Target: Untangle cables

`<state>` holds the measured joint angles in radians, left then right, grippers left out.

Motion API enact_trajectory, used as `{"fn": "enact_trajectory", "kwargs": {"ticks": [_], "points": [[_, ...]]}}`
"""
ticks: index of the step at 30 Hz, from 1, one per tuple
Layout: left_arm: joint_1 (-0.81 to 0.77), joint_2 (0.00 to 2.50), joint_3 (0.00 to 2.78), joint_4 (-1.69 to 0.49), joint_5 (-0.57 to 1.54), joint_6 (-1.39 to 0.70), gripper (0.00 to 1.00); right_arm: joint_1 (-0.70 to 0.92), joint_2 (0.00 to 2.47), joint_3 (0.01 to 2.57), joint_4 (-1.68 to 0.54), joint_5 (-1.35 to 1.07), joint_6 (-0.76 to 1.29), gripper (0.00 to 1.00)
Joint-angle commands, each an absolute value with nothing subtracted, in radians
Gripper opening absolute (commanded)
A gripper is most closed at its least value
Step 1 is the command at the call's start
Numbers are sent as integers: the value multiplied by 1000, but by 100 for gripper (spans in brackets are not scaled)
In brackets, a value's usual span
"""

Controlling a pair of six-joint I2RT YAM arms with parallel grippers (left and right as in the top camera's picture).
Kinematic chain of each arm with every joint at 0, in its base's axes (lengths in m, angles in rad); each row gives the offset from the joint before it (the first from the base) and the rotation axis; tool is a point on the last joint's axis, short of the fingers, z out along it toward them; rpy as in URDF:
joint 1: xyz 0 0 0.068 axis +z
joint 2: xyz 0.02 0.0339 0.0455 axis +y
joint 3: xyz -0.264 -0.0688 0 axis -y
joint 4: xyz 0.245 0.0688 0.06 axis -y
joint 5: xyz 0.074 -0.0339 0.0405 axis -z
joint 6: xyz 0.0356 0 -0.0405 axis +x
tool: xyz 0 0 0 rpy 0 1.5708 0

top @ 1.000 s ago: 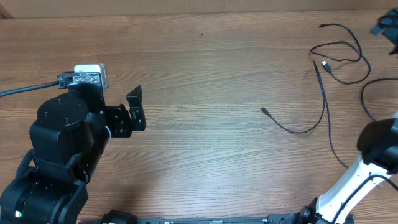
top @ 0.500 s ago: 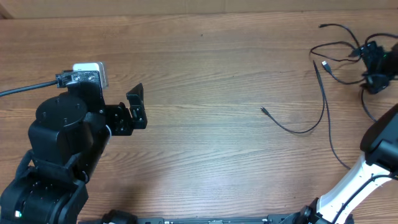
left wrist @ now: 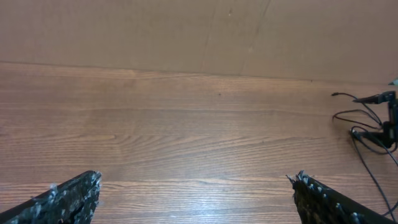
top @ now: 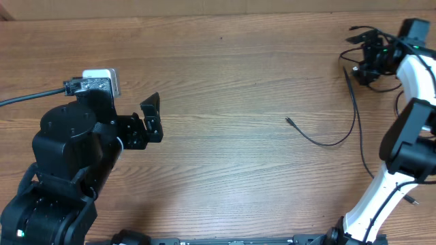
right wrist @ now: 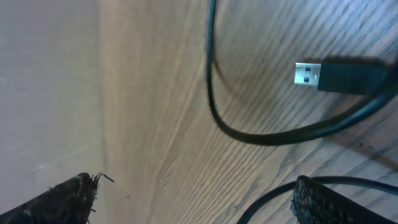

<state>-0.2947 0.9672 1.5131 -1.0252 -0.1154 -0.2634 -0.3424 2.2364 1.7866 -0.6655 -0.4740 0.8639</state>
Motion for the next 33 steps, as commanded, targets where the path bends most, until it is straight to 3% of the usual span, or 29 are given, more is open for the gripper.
{"fn": "enact_trajectory", "kwargs": {"ticks": [1,4,7,8,10,13,23,33], "points": [[-302,968,1512,-1031,-107,-277,100,-361,2264,1787,-659,-403,875,95],[-302,969,1512,-1032,-108,-276,100,-382,2266,1787,-656,-400,854,74],[-302,969,1512,-1032,-108,-276,100,-402,2266,1787,-659,-401,832,41],[-302,969,1512,-1032,-108,-276,100,-404,2267,1787,-660,-400,828,37],[-302,969,1512,-1032,-108,-277,100,-412,2267,1787,-661,-391,793,17],[-302,969,1512,-1032,-107,-277,100,-416,2267,1787,-667,-366,774,6],[-302,969,1512,-1032,-107,-277,100,-416,2267,1817,-640,-368,663,4],[-302,969,1512,-1031,-107,-278,100,-428,2267,2166,-632,-268,527,4]]}}
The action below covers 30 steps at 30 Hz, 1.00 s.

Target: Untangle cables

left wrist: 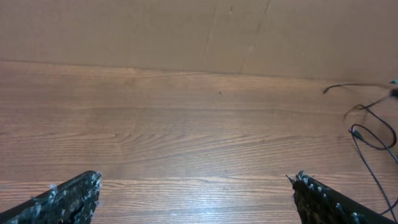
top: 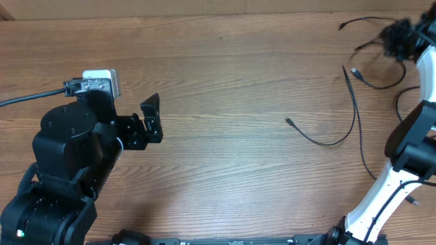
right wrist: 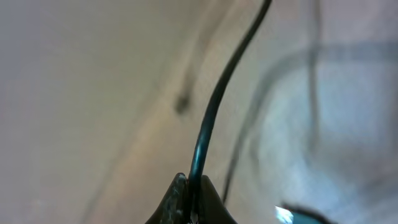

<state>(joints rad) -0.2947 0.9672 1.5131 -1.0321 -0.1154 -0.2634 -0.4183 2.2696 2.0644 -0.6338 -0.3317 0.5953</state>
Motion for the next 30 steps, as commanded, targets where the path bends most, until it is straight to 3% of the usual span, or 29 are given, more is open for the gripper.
{"fn": "enact_trajectory", "kwargs": {"ticks": [1,11,18,30], "points": [[-302,969,1512,-1031,-107,-278,100,-432,2267,2207,-633,-241,508,4],[-302,979,1512,-1002,-107,-303,100,-463,2267,2381,-595,-40,395,4],[-302,1025,1512,-987,-106,-319,99,-476,2267,2495,-548,-46,350,4],[-302,1076,1539,-913,-77,-320,100,-441,2339,2465,-549,-38,342,4]]}}
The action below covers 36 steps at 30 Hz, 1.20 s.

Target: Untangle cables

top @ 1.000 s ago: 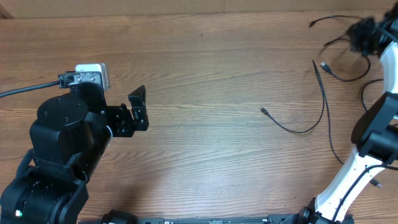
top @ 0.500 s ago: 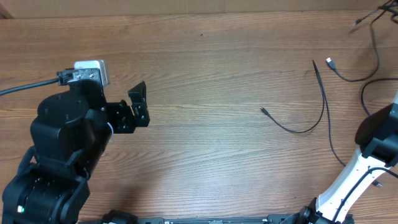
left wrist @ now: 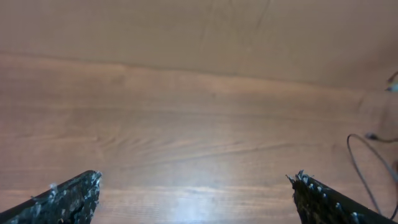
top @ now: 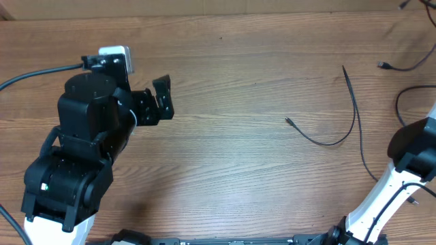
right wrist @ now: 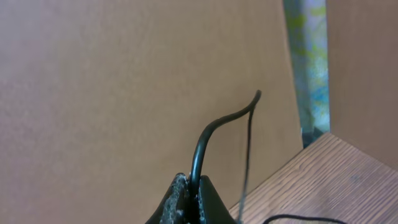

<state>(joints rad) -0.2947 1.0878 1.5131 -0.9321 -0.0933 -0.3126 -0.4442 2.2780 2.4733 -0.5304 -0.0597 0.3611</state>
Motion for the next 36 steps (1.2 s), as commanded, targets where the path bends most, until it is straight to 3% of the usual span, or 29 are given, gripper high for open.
{"fn": "enact_trajectory", "kwargs": {"ticks": [1,9,10,11,12,13,21,36], "points": [[-302,1073,1557,-915,-76,-313,99,-441,2357,2462,-562,-28,342,4],[-302,1019,1652,-916,-57,-291,99,-444,2496,2462,-649,36,343,4],[-302,1013,1654,-915,-57,-291,100,-444,2497,2462,-654,36,343,9],[-302,1007,1654,-916,-57,-291,100,-444,2497,2462,-654,36,343,37],[-302,1004,1654,-916,-57,-291,99,-444,2497,2462,-654,36,343,82],[-302,1002,1654,-916,-57,-291,100,-444,2492,2463,-658,36,343,100],[-302,1000,1654,-916,-50,-255,100,-444,2363,2518,-828,33,336,100],[-302,901,1654,-1060,-51,-163,99,-466,1921,2522,-1460,-47,226,100]]}}
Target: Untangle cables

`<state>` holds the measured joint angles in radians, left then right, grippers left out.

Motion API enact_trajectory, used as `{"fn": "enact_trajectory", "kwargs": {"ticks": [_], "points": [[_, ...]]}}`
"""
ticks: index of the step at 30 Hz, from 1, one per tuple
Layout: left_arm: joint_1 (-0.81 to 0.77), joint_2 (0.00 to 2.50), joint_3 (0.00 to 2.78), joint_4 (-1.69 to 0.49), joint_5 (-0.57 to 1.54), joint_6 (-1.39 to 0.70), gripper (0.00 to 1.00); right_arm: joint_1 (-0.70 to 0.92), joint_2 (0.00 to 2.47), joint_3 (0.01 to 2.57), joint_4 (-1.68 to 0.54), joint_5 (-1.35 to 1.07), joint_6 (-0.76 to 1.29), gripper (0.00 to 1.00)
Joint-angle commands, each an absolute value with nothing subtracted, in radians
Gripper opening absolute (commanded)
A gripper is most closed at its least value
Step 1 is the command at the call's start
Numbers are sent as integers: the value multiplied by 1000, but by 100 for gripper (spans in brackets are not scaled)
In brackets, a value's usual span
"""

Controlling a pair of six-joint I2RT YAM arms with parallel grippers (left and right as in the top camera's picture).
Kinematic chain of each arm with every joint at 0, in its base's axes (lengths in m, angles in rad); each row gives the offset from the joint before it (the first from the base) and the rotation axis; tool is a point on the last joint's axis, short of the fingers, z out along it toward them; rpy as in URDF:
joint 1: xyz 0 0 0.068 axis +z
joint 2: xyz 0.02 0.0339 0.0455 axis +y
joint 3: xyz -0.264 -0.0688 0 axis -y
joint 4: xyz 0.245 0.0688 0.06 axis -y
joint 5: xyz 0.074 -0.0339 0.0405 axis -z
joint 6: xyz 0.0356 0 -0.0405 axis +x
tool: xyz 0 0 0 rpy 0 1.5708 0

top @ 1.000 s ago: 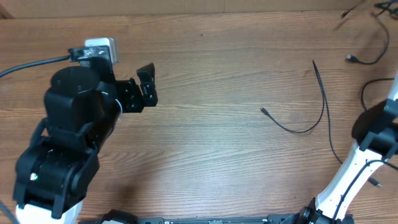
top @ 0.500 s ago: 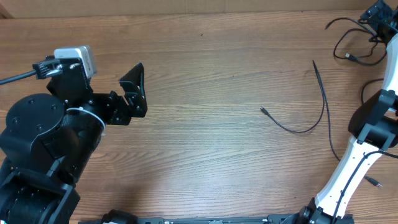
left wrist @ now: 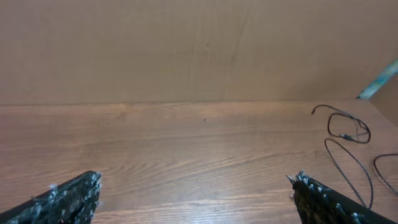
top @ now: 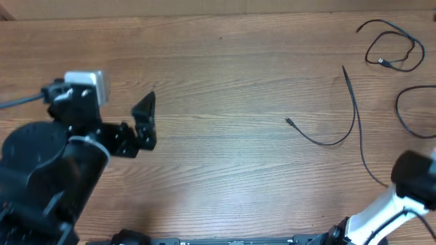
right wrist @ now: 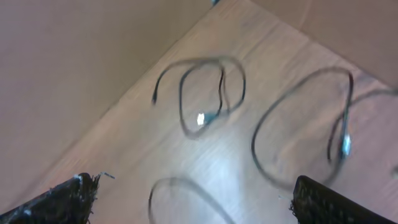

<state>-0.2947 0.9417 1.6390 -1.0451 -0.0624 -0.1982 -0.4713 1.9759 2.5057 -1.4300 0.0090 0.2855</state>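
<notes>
Thin black cables lie apart at the table's right side. A small looped cable (top: 390, 46) with a plug rests at the far right corner. It also shows as the looped cable (right wrist: 210, 98) and, smaller, the looped cable (left wrist: 343, 123). A long cable (top: 354, 112) curves from mid-table to the front right. Another loop (top: 411, 116) runs off the right edge. My right gripper (right wrist: 193, 182) hangs open high above the cables, holding nothing. My left gripper (top: 146, 123) is open over the left of the table, and the left gripper (left wrist: 196, 182) has bare wood between its fingers.
A brown cardboard wall (left wrist: 186, 50) stands along the table's far edge. The left arm's bulky black body (top: 48, 170) covers the front left corner. A link of the right arm (top: 412, 180) sits at the front right, above the long cable's end.
My right gripper was shut on a cable held up in front of the wall. It is now open, and that cable lies as a loop at the far right corner. The left arm has shifted leftward.
My right gripper was open low over a knot of cables at the far right. Then it was shut on one cable and stood higher, then higher still, out of the overhead view. Now the cable is let go and lies apart from the others.
</notes>
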Motion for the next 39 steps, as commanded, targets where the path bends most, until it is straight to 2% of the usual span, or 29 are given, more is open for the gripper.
{"fn": "enact_trajectory", "kwargs": {"ticks": [1,6,12,17,23,26,29,32,39], "points": [[-302,886,1654,-1076,-51,-160,99,-465,1874,2522,-1524,-99,225,100],[-302,834,1654,-1147,-51,-138,99,-464,1790,2522,-1694,-153,150,100],[-302,798,1654,-1216,-56,-126,100,-393,1668,2396,-1694,-176,104,100],[-302,759,1654,-1283,-82,-123,99,-315,1501,2160,-1681,-68,115,100],[-302,714,1654,-1309,-89,-123,99,-304,1135,1680,-1380,-61,130,100],[-302,706,1654,-1317,-100,-123,99,-304,955,1243,-1122,-73,176,100],[-302,706,1652,-1317,-102,-123,100,-304,980,1056,-1008,-80,218,100],[-302,706,1652,-1322,-104,-123,100,-304,1121,928,-859,-99,299,100],[-302,706,1652,-1336,-104,-127,99,-304,1477,931,-666,-117,284,100]]}}
